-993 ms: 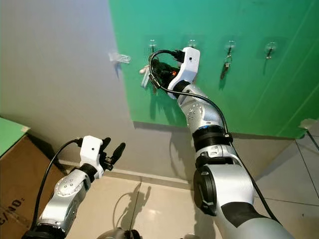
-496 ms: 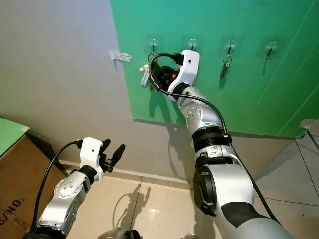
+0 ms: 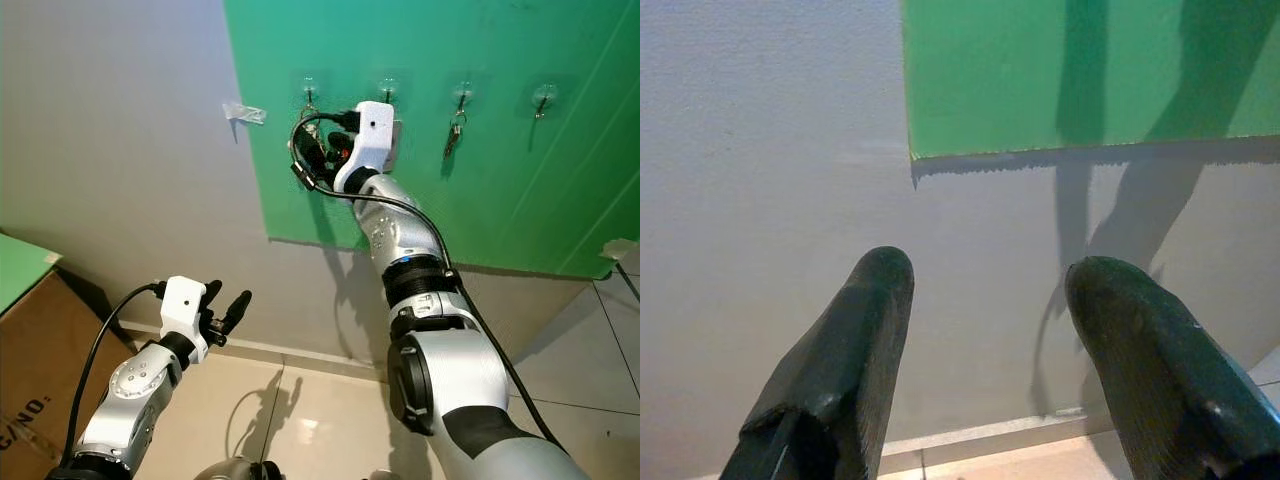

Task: Hang keys on a hook

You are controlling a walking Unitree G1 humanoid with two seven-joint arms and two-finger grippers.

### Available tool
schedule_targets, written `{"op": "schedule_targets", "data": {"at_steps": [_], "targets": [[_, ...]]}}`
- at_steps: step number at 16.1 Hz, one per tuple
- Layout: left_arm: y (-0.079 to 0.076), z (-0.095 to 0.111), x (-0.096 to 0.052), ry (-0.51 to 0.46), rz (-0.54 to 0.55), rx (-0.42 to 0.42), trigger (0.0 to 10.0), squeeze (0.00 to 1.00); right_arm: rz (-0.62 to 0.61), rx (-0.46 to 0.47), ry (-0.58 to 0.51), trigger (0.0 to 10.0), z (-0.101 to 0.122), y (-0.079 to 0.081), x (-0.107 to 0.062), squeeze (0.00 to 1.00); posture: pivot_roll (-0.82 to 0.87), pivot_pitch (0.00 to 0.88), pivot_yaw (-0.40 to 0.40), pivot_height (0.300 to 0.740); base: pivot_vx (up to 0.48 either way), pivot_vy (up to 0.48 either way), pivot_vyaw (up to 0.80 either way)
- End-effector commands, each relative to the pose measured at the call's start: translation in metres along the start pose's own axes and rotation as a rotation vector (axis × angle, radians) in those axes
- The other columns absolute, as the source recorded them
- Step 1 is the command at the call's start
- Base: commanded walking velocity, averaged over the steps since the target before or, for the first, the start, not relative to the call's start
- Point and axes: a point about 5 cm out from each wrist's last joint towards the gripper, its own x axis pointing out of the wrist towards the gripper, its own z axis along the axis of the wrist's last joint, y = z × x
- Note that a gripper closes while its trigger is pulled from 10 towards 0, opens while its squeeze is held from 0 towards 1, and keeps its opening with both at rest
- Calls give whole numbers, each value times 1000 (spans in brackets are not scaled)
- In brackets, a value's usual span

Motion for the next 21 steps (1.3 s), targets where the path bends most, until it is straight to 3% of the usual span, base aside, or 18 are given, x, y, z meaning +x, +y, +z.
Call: {"op": "schedule_targets", "data": {"at_steps": [1, 6, 8, 9, 10, 11, 12, 14, 15, 16, 17, 18, 19, 20, 21], "targets": [[-1, 4, 1, -6, -4, 16, 10000, 0, -38, -41, -43, 10000, 12, -6, 0, 1000, -177, 4, 64, 740, 0, 0, 0], [-2, 4, 2, -6, -9, 22, 10000, 0, -66, -144, -59, 10000, 12, -10, -2, 1000, -183, 0, 67, 740, 0, 0, 0], [-1, 4, 3, -6, -8, 61, 10000, 0, -70, -363, -37, 10000, 9, -10, -7, 1000, -191, 0, 66, 740, 0, 0, 0], [-1, 4, 3, -7, -5, 65, 10000, 0, -68, -397, -27, 10000, 7, -10, -9, 1000, -193, 0, 66, 740, 0, 0, 0], [2, 4, 2, -6, 16, 67, 10000, 0, -81, -489, -46, 10000, 1, -14, -20, 0, -196, 0, 67, 740, 0, 0, 0], [3, 4, 2, -6, 23, 65, 10000, 0, -81, -510, -47, 10000, -1, -15, -25, 0, -199, 0, 69, 740, 0, 0, 0], [6, 5, 0, -16, 46, 56, 10000, 0, -110, -503, -45, 10000, -10, -20, -37, 0, -204, 0, 73, 740, 0, 0, 0], [8, 3, -10, -31, 90, 25, 10000, 0, -141, -554, -64, 10000, -40, -28, -78, 0, -210, 0, 76, 740, 0, 0, 0], [7, 3, -13, -38, 95, 30, 10000, 0, -147, -472, -41, 10000, -61, -33, -103, 0, -204, 1, 72, 740, 0, 0, 0], [8, 10, -15, -68, 119, 18, 10000, 0, -225, -479, 22, 10000, -92, -47, -141, 0, -195, 11, 67, 740, 0, 0, 0], [7, 12, -15, -78, 122, 18, 10000, 0, -240, -468, 41, 10000, -99, -49, -151, 0, -195, 11, 67, 740, 0, 0, 0], [6, 14, -19, -95, 125, 20, 10000, 0, -289, -450, 83, 10000, -113, -56, -175, 0, -191, 22, 70, 740, 0, 0, 0], [4, 11, -30, -102, 129, 1, 10000, 0, -341, -434, 134, 10000, -126, -61, -204, 0, -193, 23, 72, 740, 0, 0, 0], [-1, -4, -52, -72, 125, -35, 10000, 0, -402, -399, 189, 10000, -138, -64, -230, 0, -202, 24, 79, 740, 0, 0, 0], [-2, -10, -58, -56, 129, -64, 10000, 0, -405, -400, 206, 10000, -142, -62, -236, 0, -206, 23, 87, 740, 0, 0, 0]]}}
